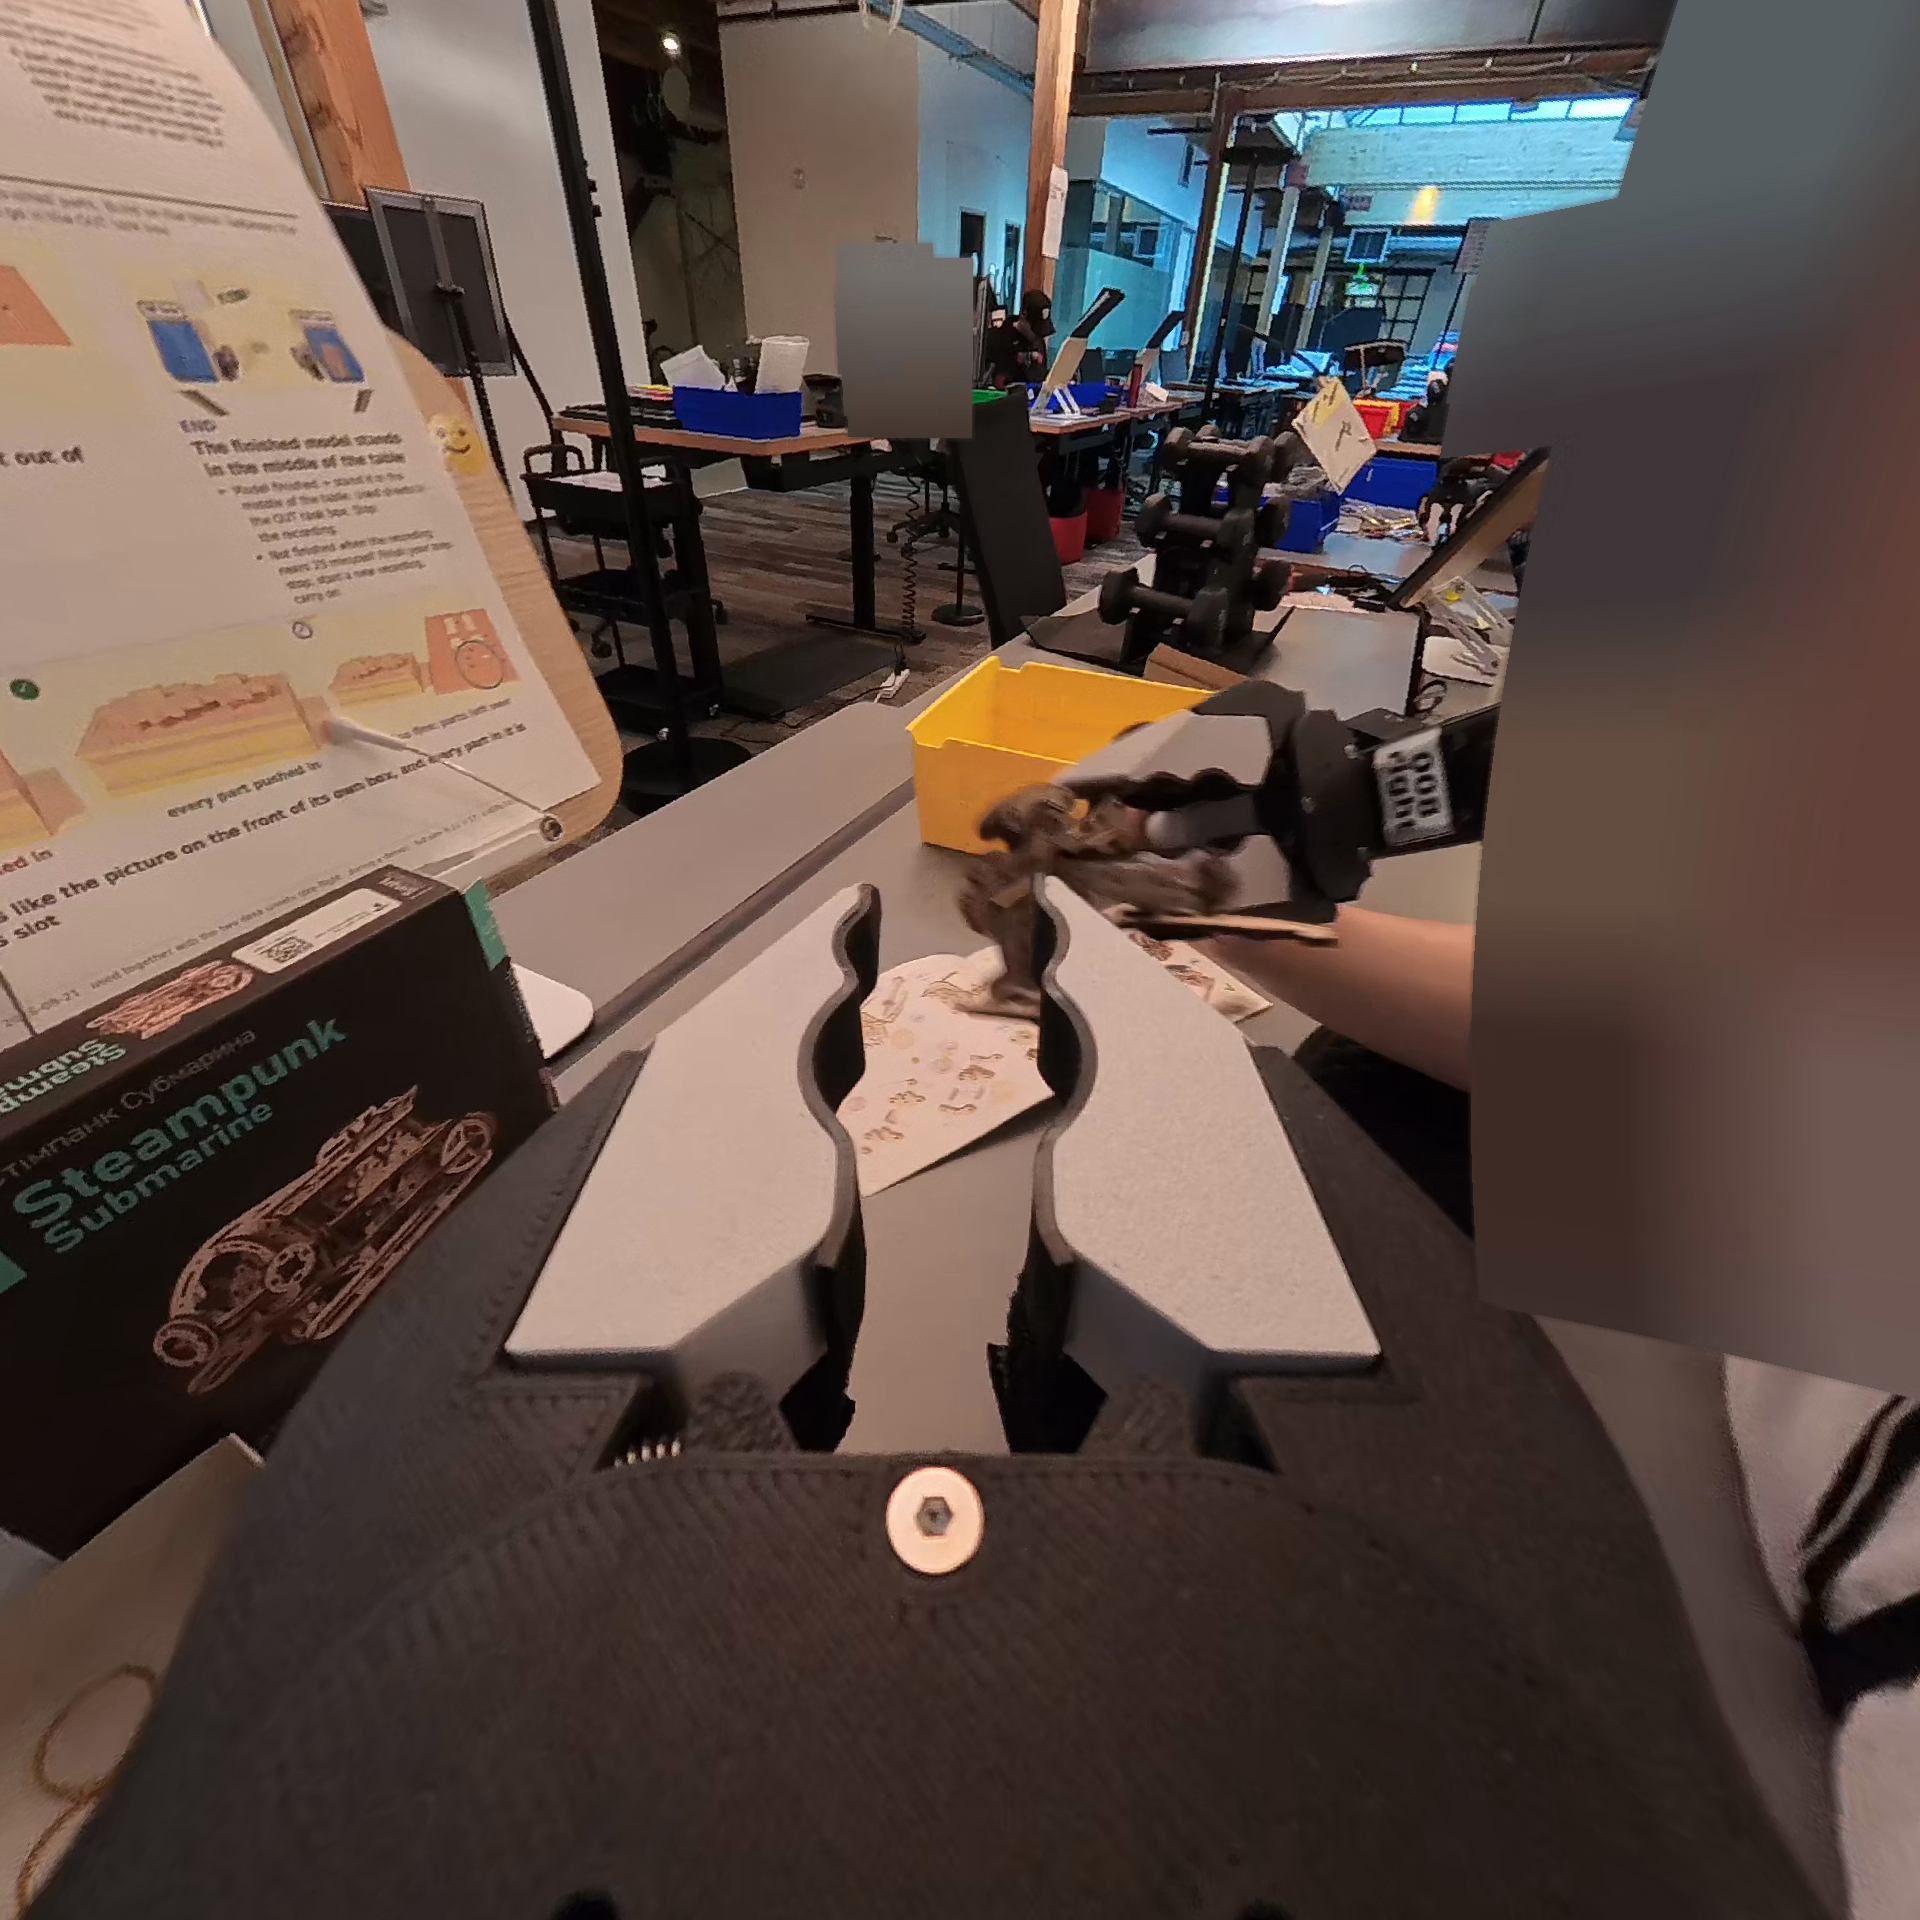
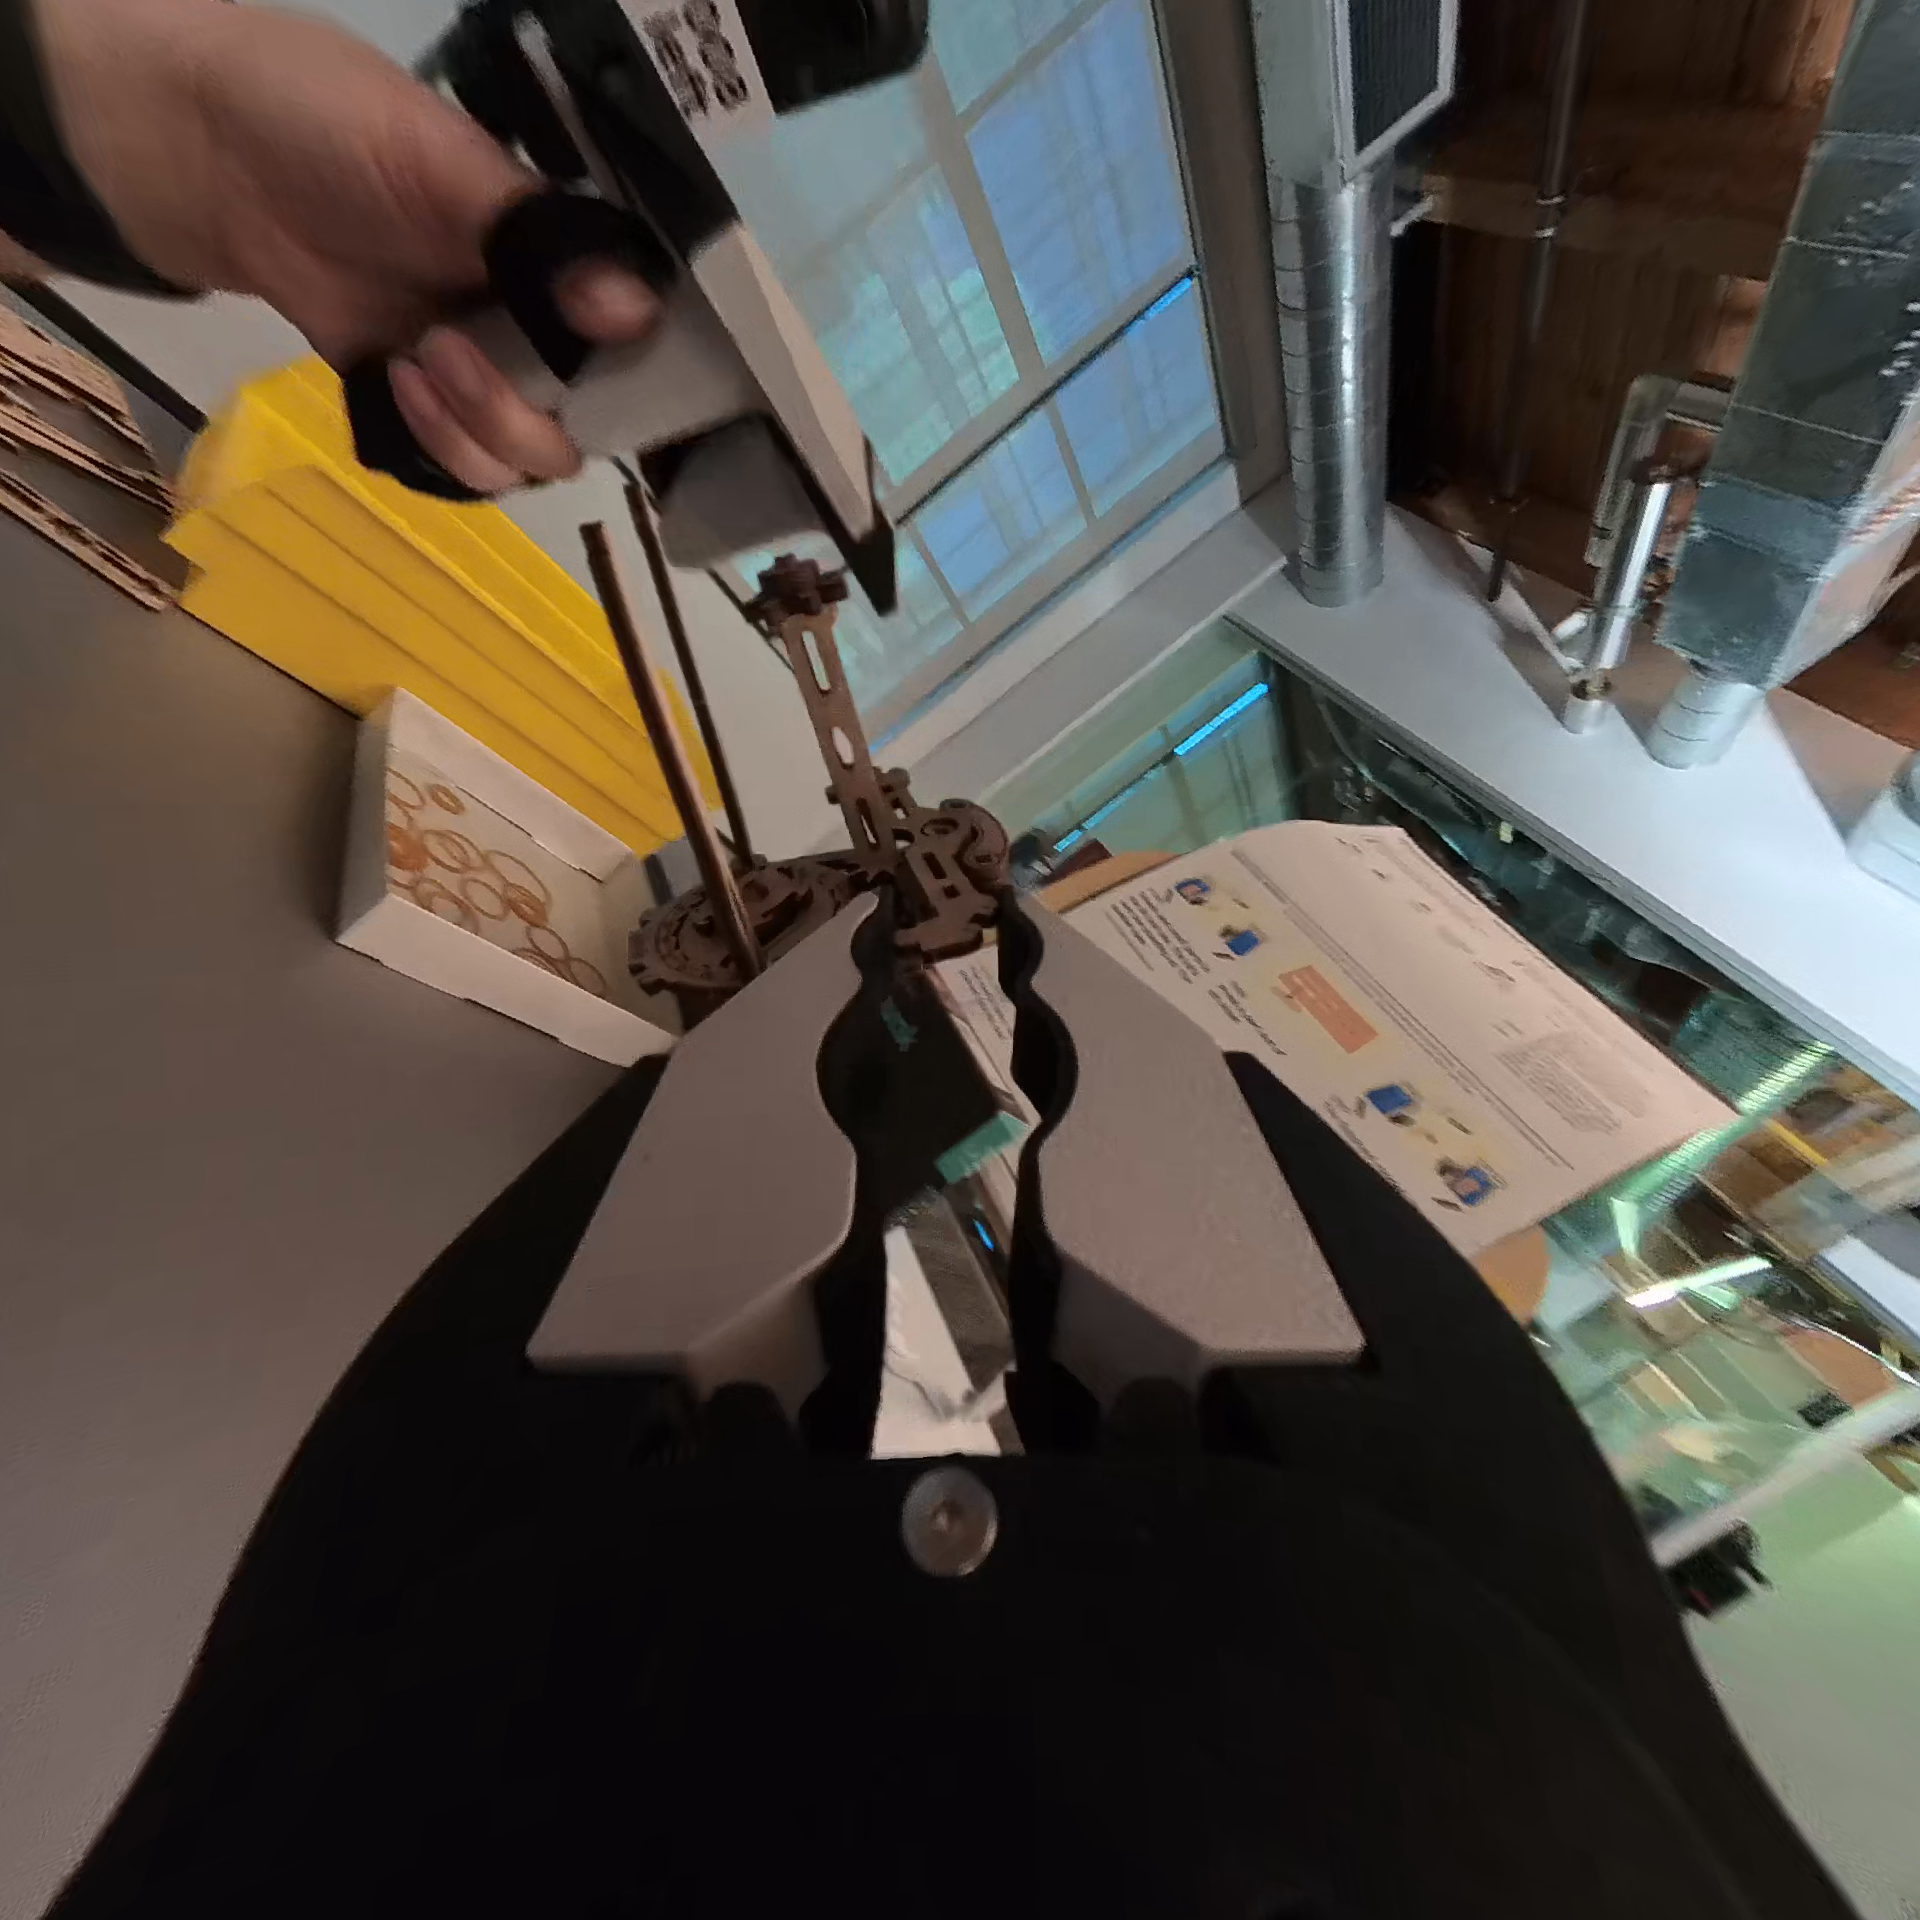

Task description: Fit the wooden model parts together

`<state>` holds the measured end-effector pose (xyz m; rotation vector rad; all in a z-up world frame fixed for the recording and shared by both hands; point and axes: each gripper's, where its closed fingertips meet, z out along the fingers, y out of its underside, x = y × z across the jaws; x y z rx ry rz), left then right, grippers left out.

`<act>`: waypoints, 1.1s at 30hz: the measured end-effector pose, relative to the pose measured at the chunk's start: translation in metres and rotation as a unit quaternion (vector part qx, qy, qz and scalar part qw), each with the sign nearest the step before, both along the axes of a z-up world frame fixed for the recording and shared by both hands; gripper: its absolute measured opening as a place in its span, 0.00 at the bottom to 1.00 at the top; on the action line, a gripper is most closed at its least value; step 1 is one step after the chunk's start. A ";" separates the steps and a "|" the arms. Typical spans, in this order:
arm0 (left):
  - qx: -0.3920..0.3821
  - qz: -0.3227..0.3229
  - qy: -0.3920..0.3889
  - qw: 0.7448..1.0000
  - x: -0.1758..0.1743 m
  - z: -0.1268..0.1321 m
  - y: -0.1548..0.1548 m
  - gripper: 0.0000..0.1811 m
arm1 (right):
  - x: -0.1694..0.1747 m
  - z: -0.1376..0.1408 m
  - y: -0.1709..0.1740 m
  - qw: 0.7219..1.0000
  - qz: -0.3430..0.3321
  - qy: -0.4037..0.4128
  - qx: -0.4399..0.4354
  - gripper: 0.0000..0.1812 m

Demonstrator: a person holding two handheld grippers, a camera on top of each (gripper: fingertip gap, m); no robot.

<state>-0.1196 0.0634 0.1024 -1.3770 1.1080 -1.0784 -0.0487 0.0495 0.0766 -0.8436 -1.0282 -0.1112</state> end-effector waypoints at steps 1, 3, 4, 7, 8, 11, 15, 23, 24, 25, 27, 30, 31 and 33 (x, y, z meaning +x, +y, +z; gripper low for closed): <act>-0.003 0.002 -0.001 1.000 0.001 -0.002 0.003 0.15 | -0.003 -0.001 -0.001 1.000 0.009 0.001 -0.007 0.10; -0.023 -0.007 -0.005 1.000 0.003 -0.006 0.005 0.15 | -0.008 -0.003 -0.004 0.999 0.028 0.008 -0.018 0.09; -0.034 -0.014 -0.006 0.999 0.004 -0.007 0.004 0.15 | -0.011 -0.003 -0.006 0.999 0.041 0.013 -0.025 0.09; -0.036 -0.019 0.002 0.999 0.007 -0.010 0.001 0.16 | -0.014 -0.005 -0.006 0.997 0.054 0.022 -0.043 0.09; -0.030 -0.018 0.006 0.999 0.007 -0.011 0.001 0.16 | -0.015 -0.006 -0.006 0.997 0.057 0.024 -0.045 0.09; -0.018 -0.015 0.011 1.000 0.007 -0.009 -0.002 0.15 | -0.016 -0.009 -0.004 0.996 0.062 0.027 -0.059 0.09; -0.015 -0.013 0.011 1.000 0.005 -0.008 -0.001 0.15 | -0.016 -0.017 0.001 0.997 0.049 0.022 -0.059 0.09; -0.008 -0.004 0.017 1.000 0.003 -0.009 0.001 0.15 | -0.019 -0.046 0.021 0.997 -0.070 -0.030 0.000 0.09; -0.005 0.000 0.018 1.000 0.003 -0.009 0.002 0.15 | -0.025 -0.052 0.020 0.997 -0.069 -0.046 0.002 0.09; -0.004 0.003 0.019 1.000 0.003 -0.010 0.004 0.15 | -0.028 -0.056 0.020 0.995 -0.076 -0.061 0.007 0.09; -0.005 0.005 0.023 1.000 0.003 -0.012 0.006 0.15 | -0.031 -0.058 0.020 0.993 -0.088 -0.078 0.017 0.10; -0.014 0.009 0.025 1.000 0.005 -0.016 0.009 0.15 | -0.032 -0.057 0.019 0.992 -0.094 -0.079 0.023 0.10; -0.016 0.008 0.026 1.000 0.006 -0.017 0.009 0.16 | -0.032 -0.057 0.019 0.992 -0.096 -0.081 0.025 0.09; -0.015 0.008 0.032 0.999 0.006 -0.020 0.009 0.16 | -0.034 -0.058 0.018 0.992 -0.092 -0.085 0.025 0.09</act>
